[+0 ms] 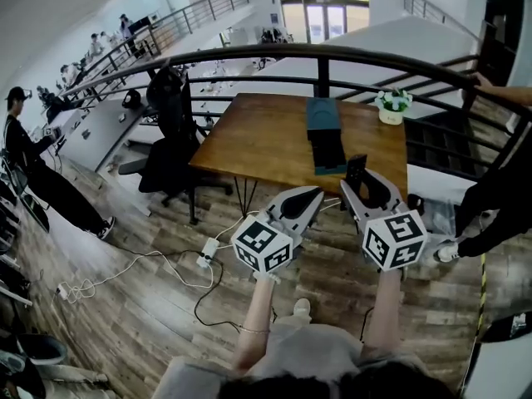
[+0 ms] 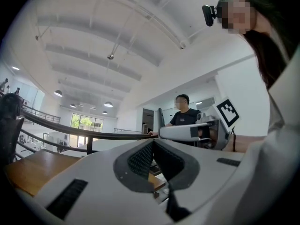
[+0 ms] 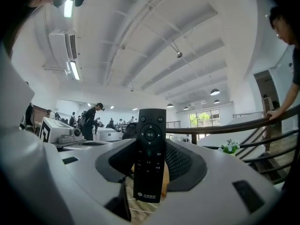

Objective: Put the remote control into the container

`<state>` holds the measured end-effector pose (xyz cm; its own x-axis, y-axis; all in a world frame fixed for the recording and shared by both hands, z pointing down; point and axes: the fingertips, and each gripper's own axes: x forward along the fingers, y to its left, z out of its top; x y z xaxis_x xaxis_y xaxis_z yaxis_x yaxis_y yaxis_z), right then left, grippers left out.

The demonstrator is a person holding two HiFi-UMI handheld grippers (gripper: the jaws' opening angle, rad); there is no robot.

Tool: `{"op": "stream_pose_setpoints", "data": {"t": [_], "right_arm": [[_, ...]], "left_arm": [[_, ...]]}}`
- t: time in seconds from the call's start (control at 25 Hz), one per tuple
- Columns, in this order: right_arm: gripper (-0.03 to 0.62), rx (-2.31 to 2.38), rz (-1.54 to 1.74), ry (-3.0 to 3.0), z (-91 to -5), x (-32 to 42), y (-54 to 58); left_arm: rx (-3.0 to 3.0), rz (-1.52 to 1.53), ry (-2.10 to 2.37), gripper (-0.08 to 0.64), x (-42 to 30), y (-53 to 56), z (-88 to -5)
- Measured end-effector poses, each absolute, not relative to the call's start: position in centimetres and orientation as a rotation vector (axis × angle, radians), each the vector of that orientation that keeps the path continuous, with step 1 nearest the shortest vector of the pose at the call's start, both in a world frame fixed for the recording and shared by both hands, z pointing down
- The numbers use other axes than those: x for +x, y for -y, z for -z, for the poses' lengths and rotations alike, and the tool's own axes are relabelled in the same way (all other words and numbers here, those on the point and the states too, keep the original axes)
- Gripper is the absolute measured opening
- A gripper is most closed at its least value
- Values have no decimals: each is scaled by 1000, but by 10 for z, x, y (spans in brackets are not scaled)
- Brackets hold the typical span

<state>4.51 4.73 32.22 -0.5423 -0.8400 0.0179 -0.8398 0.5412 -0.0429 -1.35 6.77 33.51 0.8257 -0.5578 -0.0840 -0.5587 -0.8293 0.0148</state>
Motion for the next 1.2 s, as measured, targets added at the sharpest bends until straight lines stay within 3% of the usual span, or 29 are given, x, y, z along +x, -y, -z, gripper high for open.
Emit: {"op": "stream_pose_setpoints", "data": {"t": [1.2], "right_arm": [[199, -1652, 144, -2709, -346, 21, 45]], "left_arm": [[-3090, -131, -797, 4, -40, 30, -356]]}}
